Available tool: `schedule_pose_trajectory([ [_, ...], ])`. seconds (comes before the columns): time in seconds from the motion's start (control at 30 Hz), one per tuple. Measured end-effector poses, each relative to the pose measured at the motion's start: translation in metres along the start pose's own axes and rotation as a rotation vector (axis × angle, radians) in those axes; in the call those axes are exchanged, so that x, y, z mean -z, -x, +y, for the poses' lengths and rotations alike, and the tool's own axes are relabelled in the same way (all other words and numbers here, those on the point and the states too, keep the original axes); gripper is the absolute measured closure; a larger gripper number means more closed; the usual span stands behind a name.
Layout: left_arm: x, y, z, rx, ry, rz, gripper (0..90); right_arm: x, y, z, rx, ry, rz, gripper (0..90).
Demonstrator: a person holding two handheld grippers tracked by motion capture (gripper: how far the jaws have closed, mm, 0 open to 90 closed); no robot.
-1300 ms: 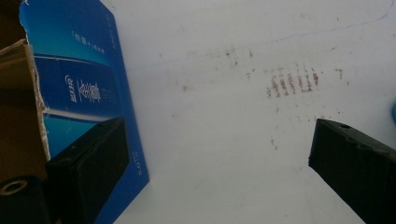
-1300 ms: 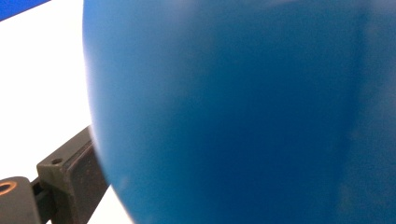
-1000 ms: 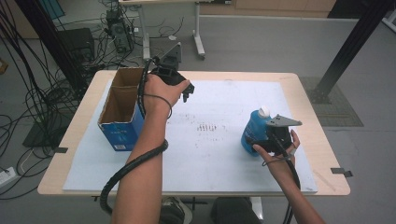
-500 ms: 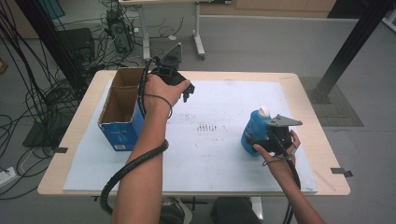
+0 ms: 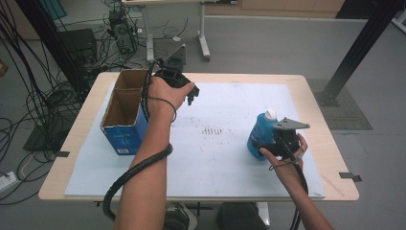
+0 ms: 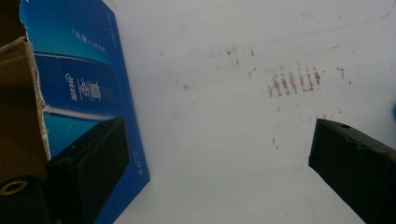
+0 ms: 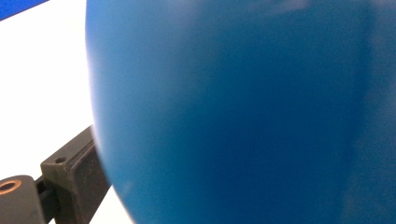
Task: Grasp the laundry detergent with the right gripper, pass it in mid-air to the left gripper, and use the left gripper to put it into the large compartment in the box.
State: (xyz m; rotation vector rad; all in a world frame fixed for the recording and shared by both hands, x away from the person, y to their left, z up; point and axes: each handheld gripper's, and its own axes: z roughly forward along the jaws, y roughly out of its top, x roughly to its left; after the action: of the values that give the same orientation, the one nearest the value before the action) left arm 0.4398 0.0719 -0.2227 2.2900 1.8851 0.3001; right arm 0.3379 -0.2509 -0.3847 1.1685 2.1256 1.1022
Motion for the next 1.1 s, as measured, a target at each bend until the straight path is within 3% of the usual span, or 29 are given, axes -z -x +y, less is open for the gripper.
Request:
schedule_pose_trajectory([
  [0.8,-0.0013,-0.0004,-0.0003,0.000,-0.002,0.001,5.6,-0.0012,0.0010,-0.0008,-0.005,-0.009,0.006,5.6],
  [1.1,-0.0019,0.0019,0.0004,-0.006,-0.004,0.004,5.7,-0.0033,0.0000,-0.0025,-0.001,-0.014,0.020,12.7],
])
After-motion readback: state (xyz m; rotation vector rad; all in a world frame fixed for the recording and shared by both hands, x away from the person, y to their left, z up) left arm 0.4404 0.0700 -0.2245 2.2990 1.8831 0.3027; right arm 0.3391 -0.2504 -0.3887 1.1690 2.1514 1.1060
